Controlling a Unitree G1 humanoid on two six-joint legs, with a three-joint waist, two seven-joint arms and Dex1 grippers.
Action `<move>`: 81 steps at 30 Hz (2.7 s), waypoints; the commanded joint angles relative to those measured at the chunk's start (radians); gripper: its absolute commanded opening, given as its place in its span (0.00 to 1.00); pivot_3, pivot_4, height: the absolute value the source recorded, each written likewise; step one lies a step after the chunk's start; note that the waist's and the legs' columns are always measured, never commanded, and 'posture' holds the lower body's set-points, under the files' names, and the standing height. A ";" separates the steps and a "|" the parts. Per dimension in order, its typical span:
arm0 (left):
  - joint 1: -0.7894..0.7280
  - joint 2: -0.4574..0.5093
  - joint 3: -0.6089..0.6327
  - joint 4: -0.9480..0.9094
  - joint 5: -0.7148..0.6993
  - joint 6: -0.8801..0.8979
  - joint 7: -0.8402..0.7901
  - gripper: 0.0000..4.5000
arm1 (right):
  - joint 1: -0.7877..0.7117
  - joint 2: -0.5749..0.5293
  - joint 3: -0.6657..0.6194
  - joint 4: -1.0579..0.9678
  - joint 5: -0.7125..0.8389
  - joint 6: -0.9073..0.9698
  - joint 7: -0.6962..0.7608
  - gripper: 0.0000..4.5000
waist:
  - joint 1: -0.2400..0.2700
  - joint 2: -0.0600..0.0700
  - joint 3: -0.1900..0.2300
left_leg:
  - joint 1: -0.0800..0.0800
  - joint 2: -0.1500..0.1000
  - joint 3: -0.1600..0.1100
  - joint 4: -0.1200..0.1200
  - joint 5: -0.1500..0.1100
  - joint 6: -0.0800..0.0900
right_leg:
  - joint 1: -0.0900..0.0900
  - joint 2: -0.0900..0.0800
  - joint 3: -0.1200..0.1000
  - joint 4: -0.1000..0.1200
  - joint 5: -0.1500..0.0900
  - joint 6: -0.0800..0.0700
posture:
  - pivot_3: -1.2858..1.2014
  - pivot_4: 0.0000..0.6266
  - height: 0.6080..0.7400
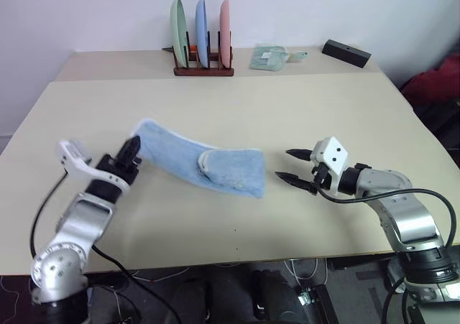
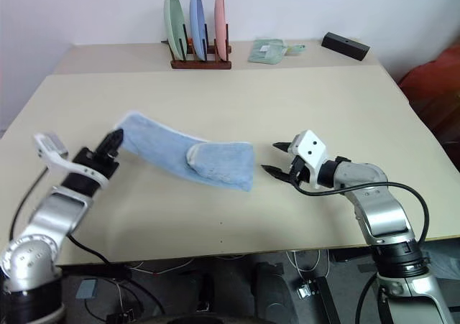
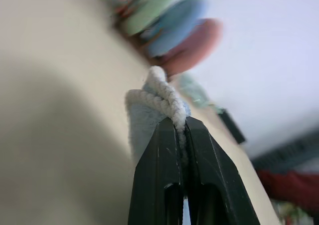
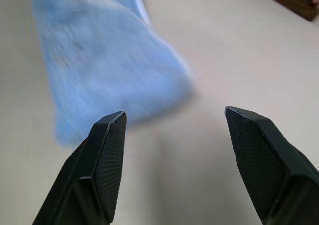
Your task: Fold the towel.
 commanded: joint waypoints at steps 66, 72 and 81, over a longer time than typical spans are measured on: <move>-0.026 -0.017 -0.413 0.175 0.840 0.028 -0.615 0.00 | -0.165 0.262 0.350 0.112 -0.160 0.201 -0.275 0.00 | -0.002 0.000 0.000 | -0.001 0.000 -0.002 -0.001 0.000 -0.001 | -0.002 -0.005 -0.002 0.001 0.002 0.003 | 0.52 0.24 1.00; 0.011 -0.023 -0.424 0.197 0.906 -0.028 -0.642 0.00 | -0.161 0.264 0.324 0.135 -0.184 0.128 -0.277 0.00 | -0.001 0.000 -0.001 | 0.000 0.000 -0.002 -0.001 0.000 -0.001 | -0.001 -0.006 -0.002 0.002 0.002 0.003 | 0.52 0.24 1.00; -0.017 -0.042 -0.279 0.121 0.843 -0.064 -0.637 0.00 | -0.192 0.178 0.218 0.040 -0.157 0.008 -0.201 0.39 | -0.001 0.000 -0.001 | -0.001 0.000 -0.003 -0.001 0.000 -0.001 | -0.001 -0.007 -0.002 0.001 0.002 0.003 | 0.52 0.24 1.00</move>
